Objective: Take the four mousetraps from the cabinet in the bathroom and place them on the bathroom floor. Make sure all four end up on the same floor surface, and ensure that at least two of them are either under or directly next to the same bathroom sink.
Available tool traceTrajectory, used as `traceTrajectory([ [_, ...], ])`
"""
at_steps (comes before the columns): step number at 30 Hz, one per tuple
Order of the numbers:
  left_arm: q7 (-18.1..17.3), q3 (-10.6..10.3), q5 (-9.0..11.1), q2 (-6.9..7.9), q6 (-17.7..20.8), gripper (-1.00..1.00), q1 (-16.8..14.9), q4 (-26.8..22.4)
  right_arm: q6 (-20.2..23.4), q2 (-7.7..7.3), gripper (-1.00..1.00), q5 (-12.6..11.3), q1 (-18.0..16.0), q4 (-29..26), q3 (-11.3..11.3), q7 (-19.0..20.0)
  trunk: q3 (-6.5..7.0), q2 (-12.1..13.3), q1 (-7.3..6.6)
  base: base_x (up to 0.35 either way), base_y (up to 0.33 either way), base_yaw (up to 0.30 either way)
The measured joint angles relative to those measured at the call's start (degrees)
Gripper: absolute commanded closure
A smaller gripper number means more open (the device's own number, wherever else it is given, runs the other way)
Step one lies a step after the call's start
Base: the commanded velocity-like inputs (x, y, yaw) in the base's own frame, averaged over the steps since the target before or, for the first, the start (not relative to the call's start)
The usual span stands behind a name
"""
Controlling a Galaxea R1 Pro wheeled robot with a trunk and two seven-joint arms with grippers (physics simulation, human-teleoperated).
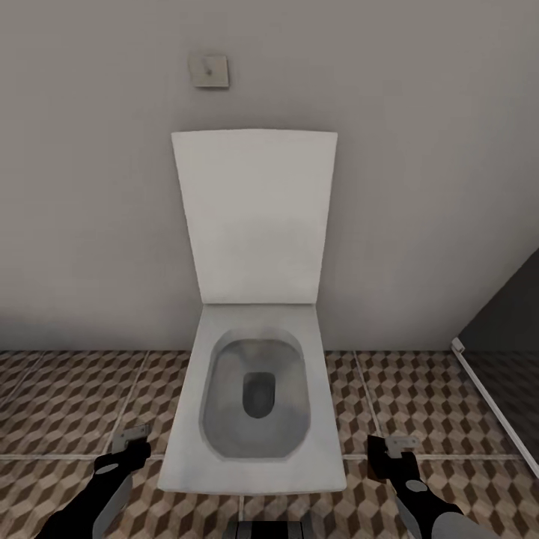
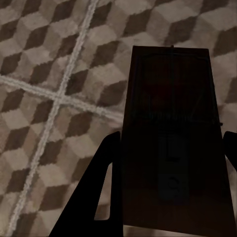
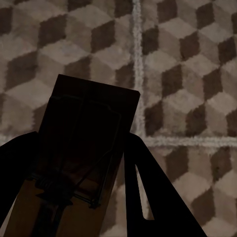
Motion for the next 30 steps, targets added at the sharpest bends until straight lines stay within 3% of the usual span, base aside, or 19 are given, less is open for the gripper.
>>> traceTrajectory([
  [11, 0.2, 0.14, 0.16, 0.3, -2.2, 1.0, -0.03, 0.0, 0.0, 0.0, 1.0, 0.0, 0.05, 0.12, 0.08, 0.03, 0.0, 0.0, 0.0, 0.0, 0.0, 0.0],
  [21, -0.03, 0.02, -0.1, -0.58, -2.24, 1.0, -0.03, 0.15, -0.15, 0.03, 1.0, 0.0, 0.02, 0.03, 0.31, -0.05, 0.0, 0.0, 0.0, 0.0, 0.0, 0.0],
  [30, -0.11, -0.04, -0.22, -0.49, -1.8, 1.0, -0.03, 0.53, 0.64, 1.47, 1.0, 1.03, -0.59, -0.06, 0.46, -0.92, 0.0, 0.0, 0.0, 0.0, 0.0, 0.0],
])
